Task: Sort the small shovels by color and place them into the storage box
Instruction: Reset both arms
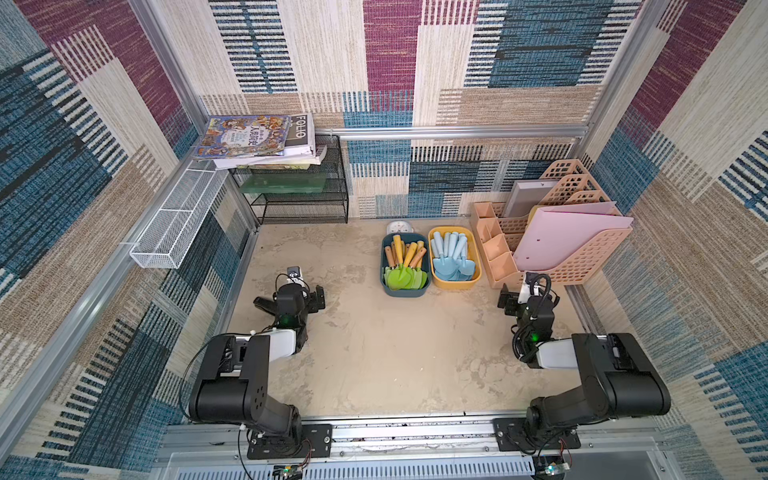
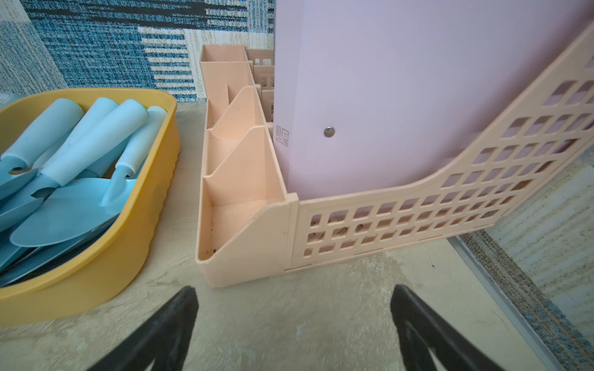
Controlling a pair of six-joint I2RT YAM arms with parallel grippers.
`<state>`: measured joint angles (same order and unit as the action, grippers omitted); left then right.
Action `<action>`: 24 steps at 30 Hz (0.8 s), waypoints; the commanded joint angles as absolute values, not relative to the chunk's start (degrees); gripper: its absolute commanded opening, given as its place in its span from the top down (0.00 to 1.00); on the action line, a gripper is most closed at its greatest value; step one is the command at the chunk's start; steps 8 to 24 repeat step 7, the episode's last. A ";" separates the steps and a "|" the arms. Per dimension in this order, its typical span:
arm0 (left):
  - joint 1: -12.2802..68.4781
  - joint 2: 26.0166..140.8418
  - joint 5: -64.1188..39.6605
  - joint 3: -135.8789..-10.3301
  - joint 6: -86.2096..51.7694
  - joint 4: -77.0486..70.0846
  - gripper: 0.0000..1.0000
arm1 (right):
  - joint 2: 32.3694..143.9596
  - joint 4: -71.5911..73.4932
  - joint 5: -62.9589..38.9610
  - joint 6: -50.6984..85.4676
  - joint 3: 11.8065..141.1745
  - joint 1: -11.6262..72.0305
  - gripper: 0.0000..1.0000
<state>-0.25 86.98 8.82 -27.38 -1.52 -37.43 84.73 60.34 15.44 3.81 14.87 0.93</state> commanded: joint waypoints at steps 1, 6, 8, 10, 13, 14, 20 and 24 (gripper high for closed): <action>-1.17 87.56 6.13 -27.71 -2.32 -37.97 0.00 | 84.64 62.79 16.17 4.04 15.12 0.96 0.05; -1.41 86.98 5.34 -26.73 -2.10 -39.24 0.00 | 84.64 62.84 16.17 4.04 15.16 0.97 0.05; -1.32 86.59 5.30 -26.87 -1.93 -38.37 0.00 | 84.56 62.86 16.17 4.06 15.15 0.97 0.05; -1.32 86.59 5.30 -26.87 -1.93 -38.37 0.00 | 84.56 62.86 16.17 4.06 15.15 0.97 0.05; -1.32 86.59 5.30 -26.87 -1.93 -38.37 0.00 | 84.56 62.86 16.17 4.06 15.15 0.97 0.05; -1.32 86.59 5.30 -26.87 -1.93 -38.37 0.00 | 84.56 62.86 16.17 4.06 15.15 0.97 0.05; -1.32 86.59 5.30 -26.87 -1.93 -38.37 0.00 | 84.56 62.86 16.17 4.06 15.15 0.97 0.05; -1.32 86.59 5.30 -26.87 -1.93 -38.37 0.00 | 84.56 62.86 16.17 4.06 15.15 0.97 0.05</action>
